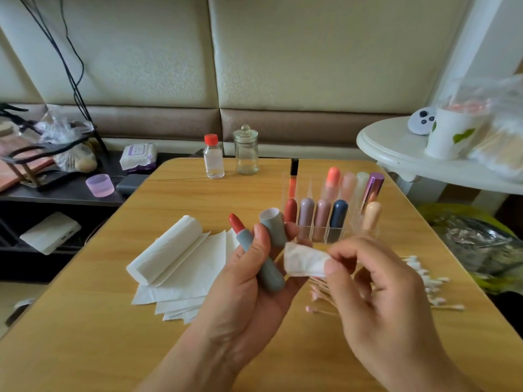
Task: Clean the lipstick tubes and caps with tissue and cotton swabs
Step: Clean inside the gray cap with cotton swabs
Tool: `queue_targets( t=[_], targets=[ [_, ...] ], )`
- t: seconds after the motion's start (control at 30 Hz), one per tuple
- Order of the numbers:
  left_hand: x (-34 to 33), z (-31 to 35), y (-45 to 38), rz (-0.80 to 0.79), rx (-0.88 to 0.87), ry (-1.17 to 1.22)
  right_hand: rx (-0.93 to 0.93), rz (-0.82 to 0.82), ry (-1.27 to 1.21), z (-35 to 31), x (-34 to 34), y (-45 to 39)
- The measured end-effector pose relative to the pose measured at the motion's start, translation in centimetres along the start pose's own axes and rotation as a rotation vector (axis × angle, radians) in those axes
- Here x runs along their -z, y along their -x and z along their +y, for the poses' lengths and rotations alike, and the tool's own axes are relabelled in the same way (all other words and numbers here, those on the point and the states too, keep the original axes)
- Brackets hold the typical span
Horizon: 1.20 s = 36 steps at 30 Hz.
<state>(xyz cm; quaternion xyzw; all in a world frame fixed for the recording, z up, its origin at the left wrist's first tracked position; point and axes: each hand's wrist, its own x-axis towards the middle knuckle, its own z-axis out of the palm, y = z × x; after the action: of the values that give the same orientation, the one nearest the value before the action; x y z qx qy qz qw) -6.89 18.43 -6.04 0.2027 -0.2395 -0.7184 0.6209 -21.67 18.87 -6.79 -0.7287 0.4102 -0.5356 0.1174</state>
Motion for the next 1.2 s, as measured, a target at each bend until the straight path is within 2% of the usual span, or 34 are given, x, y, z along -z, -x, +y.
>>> queue_targets(
  t=[0.1,0.23,0.33,0.43,0.8,0.9,1.07,1.2],
  targets=[
    [-0.2,0.2,0.3,0.048,-0.015,-0.159,-0.171,0.028,-0.270,-0.1,0.8,-0.2],
    [-0.2,-0.1,0.5,0.019,-0.097,-0.478,-0.223,0.076,-0.280,0.1,1.0,-0.1],
    [0.1,0.0,0.5,-0.001,-0.162,-0.629,-0.179,0.080,-0.206,0.4,1.4,-0.3],
    [-0.1,-0.1,0.6,-0.022,-0.178,-0.652,-0.110,0.055,-0.071,0.7,2.1,-0.8],
    [0.0,-0.8,0.7,-0.063,-0.147,-0.790,-0.045,0.069,-0.049,0.5,2.4,-0.9],
    [-0.1,-0.9,0.7,-0.060,-0.098,-0.741,-0.026,0.046,-0.061,0.3,2.1,-0.9],
    [0.1,-0.7,0.6,-0.024,-0.011,-0.507,-0.104,-0.058,-0.136,0.4,2.2,-1.0],
    [0.1,-0.7,0.6,-0.053,-0.054,-0.600,-0.118,-0.102,-0.121,0.5,2.2,-0.9]
  ],
)
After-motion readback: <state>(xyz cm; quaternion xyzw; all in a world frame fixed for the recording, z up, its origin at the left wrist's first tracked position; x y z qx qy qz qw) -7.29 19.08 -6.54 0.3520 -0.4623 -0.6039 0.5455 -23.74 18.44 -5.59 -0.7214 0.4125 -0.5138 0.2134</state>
